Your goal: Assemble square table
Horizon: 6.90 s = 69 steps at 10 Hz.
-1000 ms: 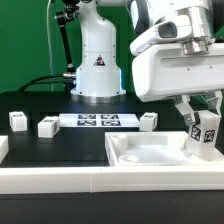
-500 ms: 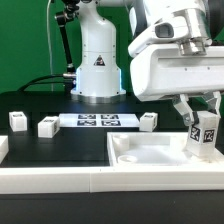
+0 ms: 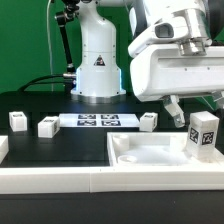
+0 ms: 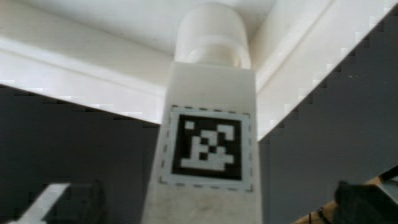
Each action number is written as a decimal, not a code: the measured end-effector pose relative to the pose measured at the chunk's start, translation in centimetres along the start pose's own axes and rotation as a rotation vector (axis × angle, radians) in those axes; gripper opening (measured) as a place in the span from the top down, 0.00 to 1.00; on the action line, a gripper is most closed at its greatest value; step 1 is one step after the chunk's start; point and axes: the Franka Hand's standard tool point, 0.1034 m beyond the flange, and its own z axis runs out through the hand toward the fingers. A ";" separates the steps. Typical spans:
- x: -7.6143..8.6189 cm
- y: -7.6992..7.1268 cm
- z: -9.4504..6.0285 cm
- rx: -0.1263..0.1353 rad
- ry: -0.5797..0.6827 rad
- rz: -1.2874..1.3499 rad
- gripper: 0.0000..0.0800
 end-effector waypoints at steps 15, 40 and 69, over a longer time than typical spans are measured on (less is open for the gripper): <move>-0.2 0.4 -1.3 0.160 -0.424 0.024 0.19; 1.1 0.7 0.3 0.180 -0.575 0.147 0.63; 0.8 0.3 0.5 -0.135 -0.526 1.226 0.19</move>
Offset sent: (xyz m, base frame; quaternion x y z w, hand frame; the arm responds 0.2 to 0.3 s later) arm 0.0045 -0.0158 0.0236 0.0031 -0.0423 0.0012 0.9991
